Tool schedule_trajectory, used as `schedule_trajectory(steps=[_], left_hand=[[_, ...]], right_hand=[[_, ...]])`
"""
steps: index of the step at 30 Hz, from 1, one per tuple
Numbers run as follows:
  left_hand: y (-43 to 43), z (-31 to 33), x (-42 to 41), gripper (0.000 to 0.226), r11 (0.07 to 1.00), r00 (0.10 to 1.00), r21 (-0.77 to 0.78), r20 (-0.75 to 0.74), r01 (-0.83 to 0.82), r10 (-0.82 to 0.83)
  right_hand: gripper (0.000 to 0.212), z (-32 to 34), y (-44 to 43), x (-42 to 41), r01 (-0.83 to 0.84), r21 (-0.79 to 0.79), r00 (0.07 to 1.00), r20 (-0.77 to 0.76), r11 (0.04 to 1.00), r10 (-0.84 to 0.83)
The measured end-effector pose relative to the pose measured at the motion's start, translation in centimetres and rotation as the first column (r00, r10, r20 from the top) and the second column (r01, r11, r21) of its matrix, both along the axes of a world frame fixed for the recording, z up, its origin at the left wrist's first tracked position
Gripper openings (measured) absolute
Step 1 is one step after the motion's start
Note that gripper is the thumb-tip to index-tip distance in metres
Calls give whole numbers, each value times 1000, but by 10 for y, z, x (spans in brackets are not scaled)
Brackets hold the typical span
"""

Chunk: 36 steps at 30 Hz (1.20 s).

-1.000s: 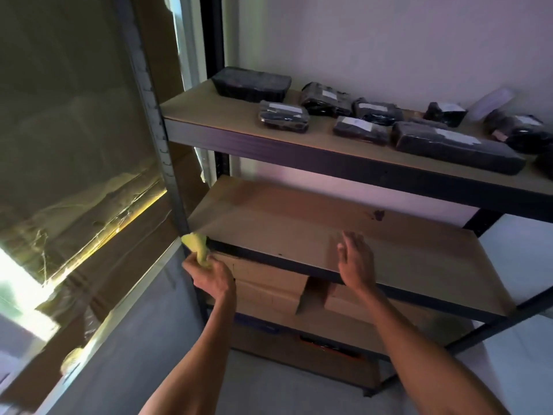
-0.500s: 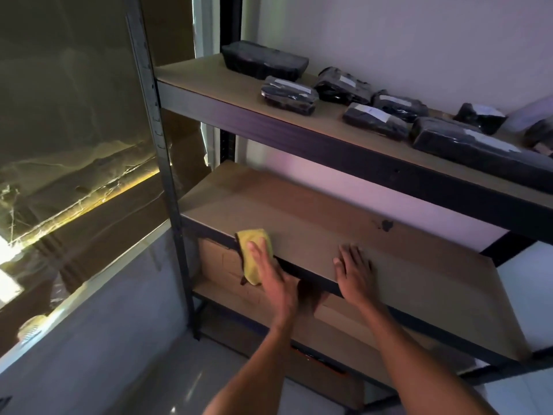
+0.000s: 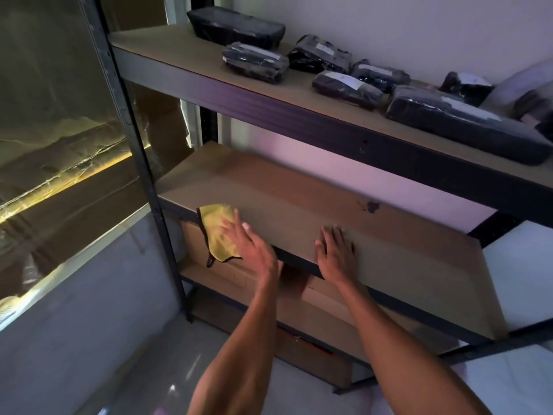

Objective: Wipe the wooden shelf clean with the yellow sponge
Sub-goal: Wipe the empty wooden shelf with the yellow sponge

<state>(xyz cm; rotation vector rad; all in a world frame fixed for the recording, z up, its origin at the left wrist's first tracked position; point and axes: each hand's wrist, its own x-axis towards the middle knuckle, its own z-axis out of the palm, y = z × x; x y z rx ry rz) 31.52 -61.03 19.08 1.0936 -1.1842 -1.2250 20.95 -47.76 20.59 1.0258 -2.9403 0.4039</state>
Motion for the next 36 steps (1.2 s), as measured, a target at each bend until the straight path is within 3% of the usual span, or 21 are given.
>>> schedule_trajectory(steps=[5,8,10,13,17,20,24,28,31,33,36], left_hand=[[105,-9,-3,61,994,999,-91,-8,53,-54],[96,-13,4,63,997,998,81,-63,-6,11],[76,-19,17,52,987,995,141,-52,-74,82],[50,-30,26,33,991,996,107,-27,-85,89],[43,-42,23,29,991,991,41,52,-128,125],[39,-36,18,26,975,979,87,3,-205,206],[36,-23,21,46,943,961,272,-143,-192,237],[32,-35,27,35,963,983,217,-49,-161,176],[33,-37,21,42,980,998,187,-1,-62,64],[41,-27,11,42,978,999,205,-39,37,-29],[51,-12,0,56,971,991,239,-132,25,7]], right_hand=[[51,0,2,-2,6,-67,998,63,998,-2],[48,4,5,-5,0,-120,996,92,993,11],[47,3,5,-5,-1,-126,996,90,992,12],[48,1,3,-5,3,-120,997,77,993,6],[48,2,5,-4,3,-131,996,88,991,8],[48,4,7,-4,8,-137,995,98,990,5],[50,3,7,-4,5,-137,995,99,991,8],[52,2,6,-2,2,-127,997,71,992,7],[53,3,6,-1,3,-122,998,57,993,4],[52,4,7,-2,7,-125,998,65,992,1],[53,3,7,-2,7,-130,996,85,991,4]])
